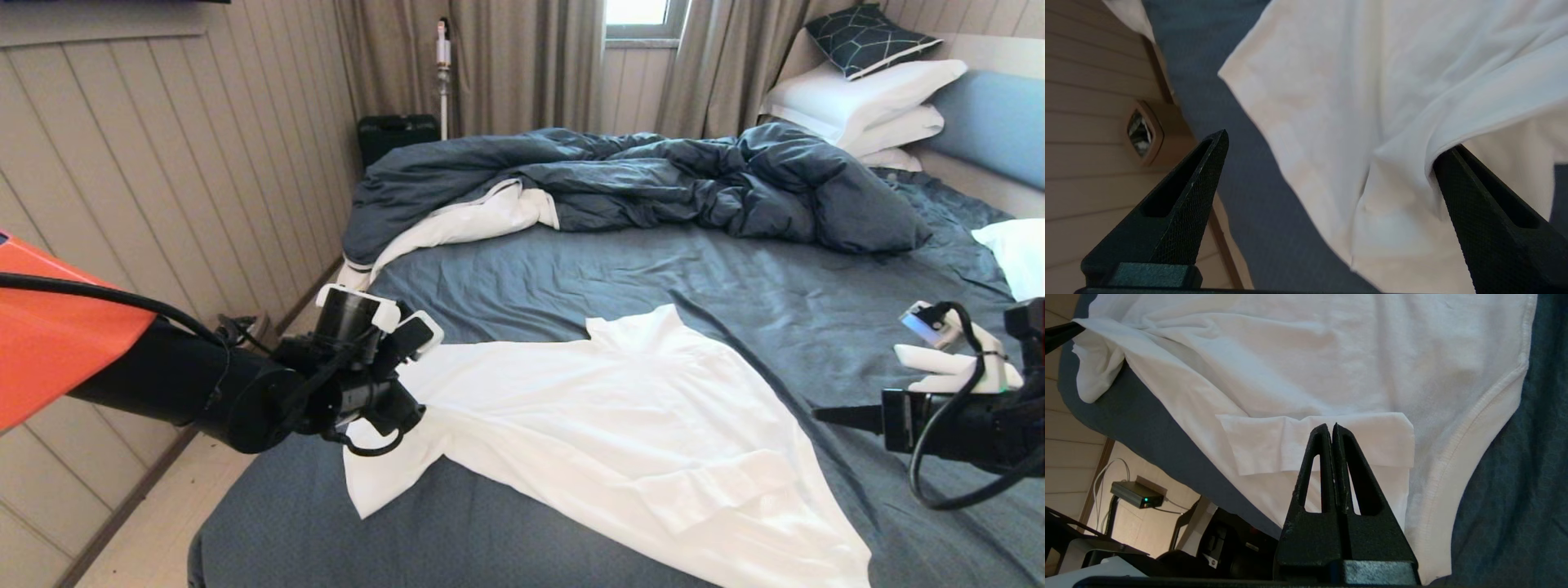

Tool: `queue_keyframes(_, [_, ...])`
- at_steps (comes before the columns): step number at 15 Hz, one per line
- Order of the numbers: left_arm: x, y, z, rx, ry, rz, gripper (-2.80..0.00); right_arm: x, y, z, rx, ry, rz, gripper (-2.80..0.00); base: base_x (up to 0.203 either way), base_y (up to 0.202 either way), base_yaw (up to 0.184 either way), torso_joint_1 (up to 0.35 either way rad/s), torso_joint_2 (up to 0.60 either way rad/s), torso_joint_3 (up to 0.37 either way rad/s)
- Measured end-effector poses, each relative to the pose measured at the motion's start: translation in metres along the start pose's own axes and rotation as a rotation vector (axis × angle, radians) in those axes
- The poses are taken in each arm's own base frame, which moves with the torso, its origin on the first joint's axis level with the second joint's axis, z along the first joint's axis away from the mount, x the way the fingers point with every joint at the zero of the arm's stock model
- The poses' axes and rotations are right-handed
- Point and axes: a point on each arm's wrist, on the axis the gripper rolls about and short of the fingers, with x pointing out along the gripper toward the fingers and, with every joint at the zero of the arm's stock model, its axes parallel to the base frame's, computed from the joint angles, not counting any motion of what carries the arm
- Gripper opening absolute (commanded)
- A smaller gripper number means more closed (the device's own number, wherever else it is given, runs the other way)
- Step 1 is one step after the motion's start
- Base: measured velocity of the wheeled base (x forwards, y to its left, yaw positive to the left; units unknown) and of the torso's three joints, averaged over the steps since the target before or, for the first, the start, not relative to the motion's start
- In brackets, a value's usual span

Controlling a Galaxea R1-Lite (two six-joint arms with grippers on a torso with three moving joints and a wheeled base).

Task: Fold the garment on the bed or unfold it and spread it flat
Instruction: Fold the white T-shirt

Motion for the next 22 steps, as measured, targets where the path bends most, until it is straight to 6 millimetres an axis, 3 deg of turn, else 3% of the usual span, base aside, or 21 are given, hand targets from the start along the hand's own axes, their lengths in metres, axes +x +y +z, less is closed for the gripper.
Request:
queue_keyframes(4, [-0.01,0.005,-0.009,-0.007,0.014,0.008,0.0,0.0,0.0,-0.001,0.002,0.002,0.0,-2.8,0.0,0.0,0.0,0.0,0.0,0.0])
queue_keyframes(8, [-0.01,0.016,0.006,-0.019,-0.035,0.041,0.0,-0.001,0.0,-0.001,0.0,0.0,0.0,-2.8,0.0,0.0,0.0,0.0,0.0,0.0])
queue_keyframes(13, [0.021,0.032,0.025,-0.021,-0.052,0.076,0.0,-0.001,0.001,-0.001,-0.01,-0.001,0.001,-2.8,0.0,0.0,0.0,0.0,0.0,0.0])
queue_keyframes(17, [0.053,0.034,0.015,-0.021,0.007,0.069,0.0,-0.001,0.001,-0.001,-0.012,0.0,0.001,-2.8,0.0,0.0,0.0,0.0,0.0,0.0])
queue_keyframes(22, [0.066,0.022,0.003,-0.015,0.04,0.02,0.0,0.0,0.0,-0.002,-0.01,0.003,0.001,-2.8,0.0,0.0,0.0,0.0,0.0,0.0])
